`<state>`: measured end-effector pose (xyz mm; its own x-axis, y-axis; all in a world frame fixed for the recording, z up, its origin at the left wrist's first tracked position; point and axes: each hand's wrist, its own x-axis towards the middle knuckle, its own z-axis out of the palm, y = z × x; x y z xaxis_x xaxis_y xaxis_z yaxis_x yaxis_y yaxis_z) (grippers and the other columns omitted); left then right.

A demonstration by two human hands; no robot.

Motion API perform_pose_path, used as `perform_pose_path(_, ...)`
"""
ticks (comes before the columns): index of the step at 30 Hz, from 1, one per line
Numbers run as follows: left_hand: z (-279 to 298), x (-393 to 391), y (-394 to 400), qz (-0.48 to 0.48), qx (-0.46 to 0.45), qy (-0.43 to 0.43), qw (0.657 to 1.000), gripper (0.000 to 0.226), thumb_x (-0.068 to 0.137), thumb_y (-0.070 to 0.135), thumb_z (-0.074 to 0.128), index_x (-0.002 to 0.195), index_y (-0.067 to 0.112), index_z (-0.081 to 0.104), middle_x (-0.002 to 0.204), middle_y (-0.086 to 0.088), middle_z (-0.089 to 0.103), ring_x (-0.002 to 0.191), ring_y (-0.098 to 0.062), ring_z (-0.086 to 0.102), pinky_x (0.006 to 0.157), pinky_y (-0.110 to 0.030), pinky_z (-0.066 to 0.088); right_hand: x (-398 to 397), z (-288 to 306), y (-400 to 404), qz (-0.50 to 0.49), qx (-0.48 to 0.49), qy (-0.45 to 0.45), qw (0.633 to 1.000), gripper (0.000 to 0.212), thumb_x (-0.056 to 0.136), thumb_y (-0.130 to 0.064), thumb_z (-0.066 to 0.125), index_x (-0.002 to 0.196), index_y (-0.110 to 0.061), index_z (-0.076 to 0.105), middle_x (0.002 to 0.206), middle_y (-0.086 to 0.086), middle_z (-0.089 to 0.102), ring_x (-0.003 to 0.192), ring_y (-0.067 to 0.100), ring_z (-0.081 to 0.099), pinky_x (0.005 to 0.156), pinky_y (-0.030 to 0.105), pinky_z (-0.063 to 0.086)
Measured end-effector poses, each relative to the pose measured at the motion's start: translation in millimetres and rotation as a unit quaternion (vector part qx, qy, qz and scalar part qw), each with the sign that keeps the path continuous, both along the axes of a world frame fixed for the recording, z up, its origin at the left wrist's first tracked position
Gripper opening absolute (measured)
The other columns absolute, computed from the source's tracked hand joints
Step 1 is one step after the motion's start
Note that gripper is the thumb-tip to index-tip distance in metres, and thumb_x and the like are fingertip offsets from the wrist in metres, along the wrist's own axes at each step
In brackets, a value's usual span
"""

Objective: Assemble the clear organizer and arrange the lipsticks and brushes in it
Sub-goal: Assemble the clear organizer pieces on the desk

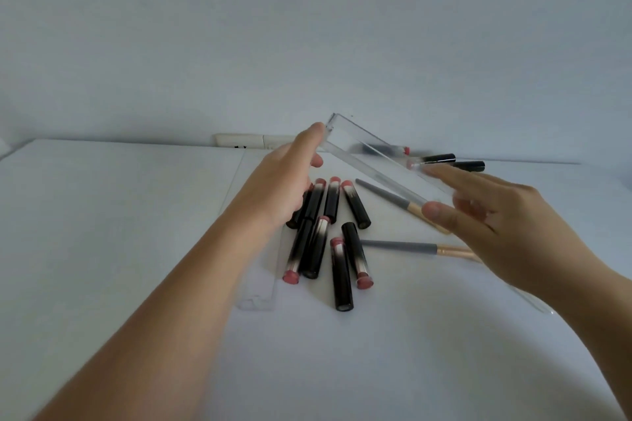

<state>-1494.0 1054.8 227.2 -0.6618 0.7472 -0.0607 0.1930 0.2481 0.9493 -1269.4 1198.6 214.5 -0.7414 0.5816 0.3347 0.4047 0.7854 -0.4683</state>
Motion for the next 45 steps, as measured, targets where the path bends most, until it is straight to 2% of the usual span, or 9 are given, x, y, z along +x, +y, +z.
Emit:
perform_pose_path(4,-0.2,5.5,1.1,0.006,-0.013,0.04,0.999,0.063,0.071,0.087,0.034,0.087,0.031,0.058,0.058,0.012,0.046,0.057,-0.028,0.042,0.084,-0.053,0.05,2.9,0.7,-1.1,0.001,-0.011,0.002,1.0,0.054,0.085,-0.079,0.041,0.133,-0.054,0.051,0.082,-0.01,0.052,0.077,0.008,0.054,0.066,0.031,0.048)
perform_pose_path(7,-0.2,2.4,-0.7,0.017,0.003,0.074,0.997,0.06,0.075,0.081,0.035,0.087,0.027,0.06,0.053,0.012,0.047,0.05,-0.008,0.039,0.059,-0.036,0.036,3.0,1.7,-4.5,0.019,-0.041,0.0,0.999,0.051,0.082,-0.076,0.045,0.129,-0.055,0.052,0.076,-0.008,0.053,0.07,0.009,0.052,0.065,0.031,0.048)
perform_pose_path(14,0.8,0.8,0.6,-0.036,0.074,-0.046,0.996,0.048,0.078,0.066,0.053,0.111,0.035,0.066,0.084,0.0,0.074,0.049,-0.015,0.049,0.043,-0.027,0.039,9.0,29.3,-9.1,0.032,0.01,-0.059,0.998,0.056,0.076,-0.083,0.041,0.13,-0.067,0.041,0.09,-0.024,0.051,0.082,-0.006,0.052,0.061,0.026,0.042)
perform_pose_path(18,-1.2,-1.5,2.7,-0.021,0.085,-0.064,0.994,0.039,0.081,0.057,0.054,0.09,0.028,0.078,0.08,0.002,0.064,0.046,-0.011,0.041,0.041,-0.025,0.032,14.0,26.8,-0.8,0.021,0.042,-0.066,0.997,0.063,0.075,-0.087,0.041,0.135,-0.067,0.037,0.102,-0.028,0.052,0.089,-0.004,0.052,0.07,0.025,0.042)
perform_pose_path(22,-1.9,-7.3,0.7,0.066,0.086,-0.08,0.991,0.039,0.081,0.054,0.056,0.07,0.021,0.074,0.089,-0.002,0.065,0.045,-0.012,0.04,0.041,-0.024,0.033,62.2,11.6,38.1,-0.109,-0.006,0.044,0.993,0.087,0.066,-0.086,0.06,0.144,-0.056,0.035,0.133,-0.021,0.048,0.122,0.013,0.048,0.093,0.028,0.044)
perform_pose_path(25,-5.5,-6.9,-1.5,0.064,0.099,-0.113,0.987,0.04,0.092,0.046,0.058,0.062,0.021,0.068,0.098,-0.005,0.071,0.049,-0.011,0.048,0.044,-0.027,0.039,109.9,-3.9,67.1,-0.161,-0.076,0.037,0.983,0.089,0.055,-0.088,0.068,0.135,-0.057,0.045,0.115,-0.028,0.055,0.109,0.007,0.057,0.081,0.013,0.05)
perform_pose_path(29,-7.8,-6.7,2.9,0.08,0.112,-0.118,0.983,0.047,0.096,0.041,0.056,0.055,0.019,0.061,0.104,-0.007,0.075,0.053,-0.012,0.056,0.049,-0.029,0.047,96.8,-25.7,74.1,-0.137,-0.098,-0.145,0.975,0.068,0.047,-0.099,0.058,0.103,-0.06,0.061,0.092,-0.023,0.061,0.079,-0.001,0.06,0.056,0.026,0.048)
perform_pose_path(32,-6.0,-6.4,4.2,0.1,0.117,-0.136,0.979,0.044,0.096,0.04,0.057,0.061,0.015,0.06,0.108,-0.011,0.073,0.054,-0.014,0.059,0.052,-0.032,0.053,76.4,-22.6,55.5,-0.119,-0.091,-0.212,0.966,0.069,0.039,-0.102,0.056,0.095,-0.062,0.055,0.085,-0.02,0.057,0.08,-0.002,0.054,0.061,0.024,0.04)
perform_pose_path(45,-11.1,-7.9,7.5,0.131,0.136,-0.15,0.971,0.043,0.094,0.044,0.06,0.061,0.017,0.061,0.099,-0.007,0.077,0.055,-0.014,0.06,0.051,-0.031,0.052,50.7,-14.0,39.9,-0.132,-0.164,-0.179,0.961,0.068,0.048,-0.068,0.08,0.067,-0.019,0.037,0.06,-0.004,0.042,0.053,0.016,0.032,0.054,0.03,0.027)
